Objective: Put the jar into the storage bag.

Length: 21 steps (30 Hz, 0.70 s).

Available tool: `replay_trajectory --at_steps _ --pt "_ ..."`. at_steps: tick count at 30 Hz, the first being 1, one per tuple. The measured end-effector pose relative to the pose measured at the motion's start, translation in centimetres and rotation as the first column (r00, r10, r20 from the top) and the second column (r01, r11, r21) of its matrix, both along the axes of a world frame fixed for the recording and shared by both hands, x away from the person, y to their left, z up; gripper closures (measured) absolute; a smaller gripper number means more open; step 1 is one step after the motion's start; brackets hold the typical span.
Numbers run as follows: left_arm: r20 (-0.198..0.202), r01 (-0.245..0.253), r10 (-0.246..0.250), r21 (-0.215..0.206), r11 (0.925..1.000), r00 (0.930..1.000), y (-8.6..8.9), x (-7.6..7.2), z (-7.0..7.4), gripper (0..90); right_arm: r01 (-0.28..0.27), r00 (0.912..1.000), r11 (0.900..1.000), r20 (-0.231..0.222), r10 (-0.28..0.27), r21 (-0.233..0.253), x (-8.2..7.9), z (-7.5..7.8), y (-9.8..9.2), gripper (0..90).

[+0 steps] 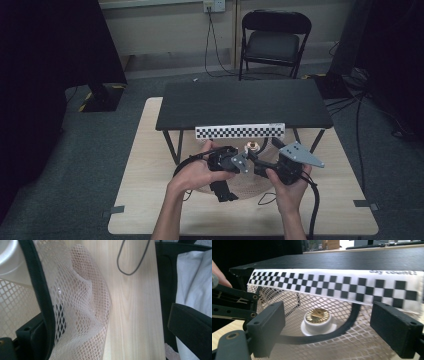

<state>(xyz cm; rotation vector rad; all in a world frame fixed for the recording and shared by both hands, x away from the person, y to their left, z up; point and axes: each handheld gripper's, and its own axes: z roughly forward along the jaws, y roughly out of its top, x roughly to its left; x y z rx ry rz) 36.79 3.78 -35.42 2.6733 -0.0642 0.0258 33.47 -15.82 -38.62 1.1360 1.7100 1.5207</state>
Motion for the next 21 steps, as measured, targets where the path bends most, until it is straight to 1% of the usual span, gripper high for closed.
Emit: replay_trajectory --at_steps 1,3,6,7,9,11,17,20,21 --pt "0.008 -0.011 0.011 -0.016 0.9998 0.9999 0.0 0.1 0.0 2.4 0.003 1.0 1.0 -0.003 -0.003 0.005 0.0 -0.1 -0.2 12.2" --pt "0.003 -0.019 0.019 -0.031 0.9993 0.9998 0.0 0.1 0.1 3.4 0.01 0.9998 1.0 -0.019 -0.01 0.02 0.0 -0.2 -0.6 12.2" --pt "0.014 -0.023 0.023 -0.027 0.9994 0.9996 -0.2 0.2 0.1 3.6 0.043 0.9985 0.998 -0.036 -0.042 0.039 0.0 -0.4 -1.3 12.2" --pt "0.013 -0.021 0.022 -0.031 0.9993 0.9997 -0.2 0.3 0.1 3.6 0.047 0.9982 0.998 -0.04 -0.046 0.046 0.0 -0.5 -1.6 12.0" --pt "0.023 -0.032 0.033 -0.046 0.9984 0.9992 -0.3 0.4 0.1 3.9 0.058 0.9973 0.997 -0.048 -0.055 0.05 0.0 -0.6 -2.0 11.7" --pt "0.031 -0.045 0.048 -0.079 0.9959 0.9984 -0.3 0.5 0.3 4.0 0.065 0.9964 0.996 -0.058 -0.061 0.062 0.0 -0.8 -2.5 11.6" --pt "0.058 -0.088 0.096 -0.123 0.9885 0.9937 0.0 0.9 0.7 3.7 0.077 0.9934 0.993 -0.092 -0.069 0.087 -0.2 -1.2 -3.7 11.4" --pt "0.068 -0.113 0.125 -0.153 0.9818 0.9898 0.1 1.0 0.9 3.7 0.084 0.9904 0.991 -0.119 -0.071 0.103 -0.3 -1.3 -4.4 10.7" --pt "0.078 -0.121 0.135 -0.163 0.9793 0.9878 0.1 1.0 1.0 3.7 0.086 0.9896 0.991 -0.124 -0.074 0.103 -0.3 -1.3 -4.5 10.4"
